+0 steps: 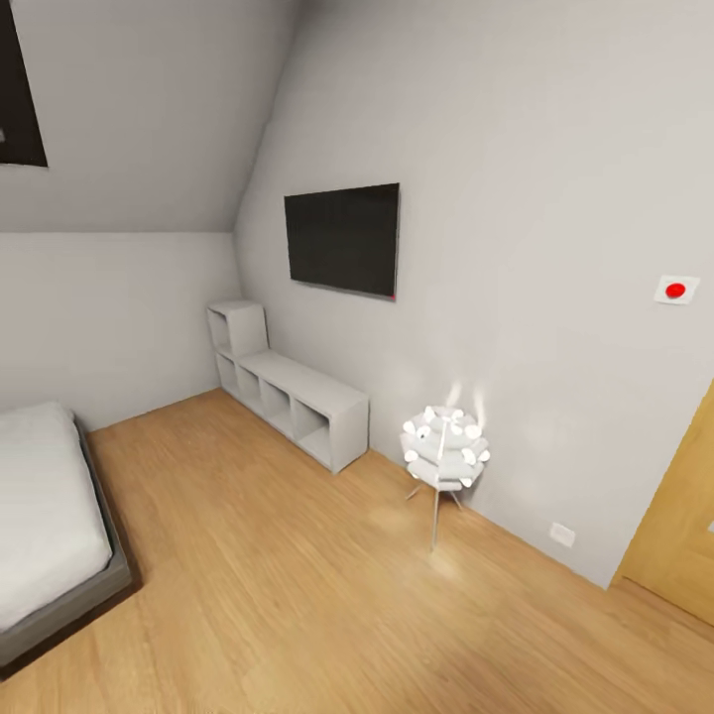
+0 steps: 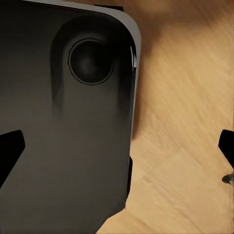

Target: Attach the digital camera to the camera tripod in the bedroom.

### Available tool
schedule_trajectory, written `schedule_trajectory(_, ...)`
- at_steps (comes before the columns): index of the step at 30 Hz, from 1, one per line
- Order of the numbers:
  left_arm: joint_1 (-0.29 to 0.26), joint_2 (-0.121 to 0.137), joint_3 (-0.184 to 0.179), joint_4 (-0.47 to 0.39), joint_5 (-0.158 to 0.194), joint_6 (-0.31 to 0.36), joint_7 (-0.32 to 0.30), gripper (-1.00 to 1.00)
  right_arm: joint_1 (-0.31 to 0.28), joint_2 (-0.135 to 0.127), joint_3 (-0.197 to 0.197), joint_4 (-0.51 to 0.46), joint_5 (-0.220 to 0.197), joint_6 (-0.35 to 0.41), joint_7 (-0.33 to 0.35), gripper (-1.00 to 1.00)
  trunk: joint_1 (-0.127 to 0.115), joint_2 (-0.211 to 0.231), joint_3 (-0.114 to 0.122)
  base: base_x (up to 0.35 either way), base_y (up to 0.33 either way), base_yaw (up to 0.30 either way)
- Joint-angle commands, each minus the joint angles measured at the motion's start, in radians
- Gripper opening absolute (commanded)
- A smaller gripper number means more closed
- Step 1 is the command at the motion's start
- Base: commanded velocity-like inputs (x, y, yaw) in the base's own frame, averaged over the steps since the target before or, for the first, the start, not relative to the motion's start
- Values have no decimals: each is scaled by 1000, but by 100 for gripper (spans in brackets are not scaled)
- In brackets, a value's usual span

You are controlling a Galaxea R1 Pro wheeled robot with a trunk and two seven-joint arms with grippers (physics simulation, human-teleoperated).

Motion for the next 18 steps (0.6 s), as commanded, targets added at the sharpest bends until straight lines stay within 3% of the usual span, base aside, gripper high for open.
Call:
schedule_trajectory(1, 1, 0, 4, -2, -1, -1, 1, 100, 0, 0, 0, 0, 6, -2, -1, 100, 0, 0, -1, 1, -1, 278)
schedule_trajectory(18, 1, -1, 5, -1, 11, -1, 0, 100, 0, -2, 1, 0, 6, -2, -1, 100, 0, 0, -1, 0, 0, 278)
